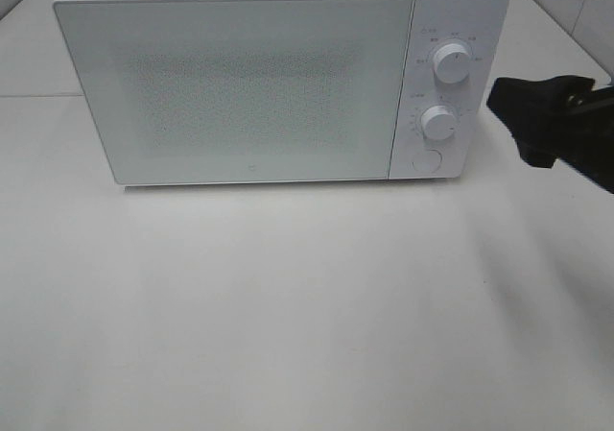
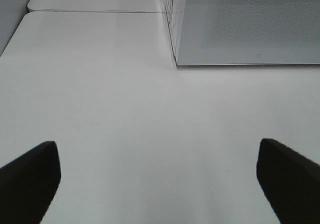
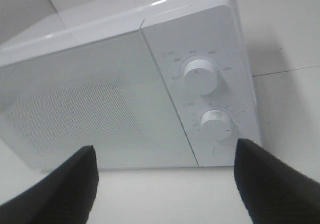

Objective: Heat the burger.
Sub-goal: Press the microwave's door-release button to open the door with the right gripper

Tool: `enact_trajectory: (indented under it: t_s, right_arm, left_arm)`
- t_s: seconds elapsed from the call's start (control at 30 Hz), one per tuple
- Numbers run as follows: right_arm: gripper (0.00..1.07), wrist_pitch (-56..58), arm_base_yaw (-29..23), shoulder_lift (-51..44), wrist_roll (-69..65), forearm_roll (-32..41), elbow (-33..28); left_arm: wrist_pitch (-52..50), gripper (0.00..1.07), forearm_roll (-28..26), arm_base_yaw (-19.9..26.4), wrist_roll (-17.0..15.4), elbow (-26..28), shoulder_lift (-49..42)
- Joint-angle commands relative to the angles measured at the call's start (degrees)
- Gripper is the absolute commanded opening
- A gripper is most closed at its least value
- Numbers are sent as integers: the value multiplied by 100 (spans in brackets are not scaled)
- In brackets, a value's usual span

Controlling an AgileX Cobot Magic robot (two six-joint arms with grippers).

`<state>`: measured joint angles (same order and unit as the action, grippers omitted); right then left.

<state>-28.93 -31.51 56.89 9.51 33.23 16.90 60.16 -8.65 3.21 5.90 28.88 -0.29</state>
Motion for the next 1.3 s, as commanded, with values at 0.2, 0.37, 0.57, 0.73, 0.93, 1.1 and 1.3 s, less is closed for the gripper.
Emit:
enact_trajectory:
  t_s: [0.2,0.37,0.57,0.73,0.93,1.1,1.3]
  right_arm:
    - [75,3741,34,-34,2200,-367,1558]
    - [75,4922,34,155,1994,-819,1908]
    - [76,5730,34,332,-395,-2521,1948]
    - [83,6205,57,332,-2189,-3862,2051]
    - [84,7357,1358,332,-2687,-4481,2326]
    - [84,8113,2257,332,-2464,-4595,2326]
    - [84,8973,2561,-292,-2063,-3994,2315]
  left_arm:
    - [-74,100,-11,23,-40,-23,-92]
    - [-74,100,-11,23,-40,-23,-92]
    - [-74,100,-11,23,-40,-23,-92]
    - [-74,100,-11,23,-40,-23,-92]
    - [-74,100,-11,23,-40,-23,-92]
    - [-74,100,-11,23,-40,-23,-92]
    - [-74,100,-17,23,-40,-23,-92]
